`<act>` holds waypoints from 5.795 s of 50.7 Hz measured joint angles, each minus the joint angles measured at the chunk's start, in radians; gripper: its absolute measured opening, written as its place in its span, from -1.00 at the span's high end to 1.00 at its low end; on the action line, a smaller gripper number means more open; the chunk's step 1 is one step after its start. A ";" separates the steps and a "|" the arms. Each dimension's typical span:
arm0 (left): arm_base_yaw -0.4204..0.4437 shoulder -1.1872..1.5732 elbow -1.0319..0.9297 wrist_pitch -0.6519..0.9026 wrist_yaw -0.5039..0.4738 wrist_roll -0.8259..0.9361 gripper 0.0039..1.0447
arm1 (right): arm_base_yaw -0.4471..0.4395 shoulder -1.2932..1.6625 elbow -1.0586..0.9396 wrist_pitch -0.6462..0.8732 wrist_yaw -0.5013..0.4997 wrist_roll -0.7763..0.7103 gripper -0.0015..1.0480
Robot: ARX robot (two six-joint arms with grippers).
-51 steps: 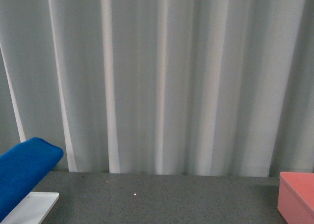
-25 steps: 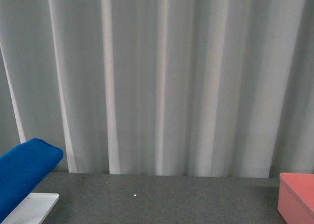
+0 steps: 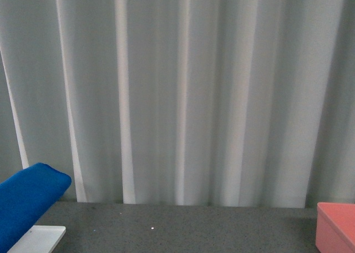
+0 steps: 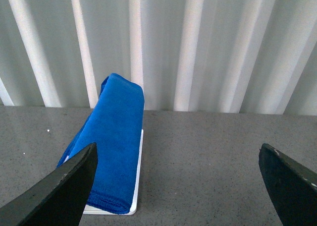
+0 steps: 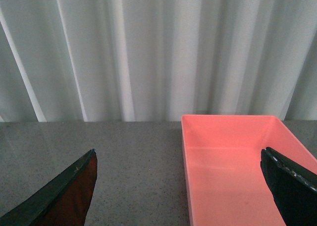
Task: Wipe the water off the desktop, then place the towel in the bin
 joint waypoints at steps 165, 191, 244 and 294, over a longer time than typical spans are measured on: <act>0.146 1.657 0.949 0.266 0.194 0.061 0.91 | 0.000 0.000 0.000 0.000 0.000 0.000 -0.87; -0.287 1.261 0.530 0.592 0.451 -0.212 0.91 | 0.000 0.000 0.000 0.000 0.000 0.000 -0.87; -0.460 1.383 0.520 0.667 0.321 -0.232 0.91 | -0.047 1.049 0.239 0.457 -0.941 0.159 -0.87; -0.460 1.383 0.520 0.667 0.321 -0.232 0.91 | 0.384 1.736 0.441 1.150 -0.798 0.342 -0.87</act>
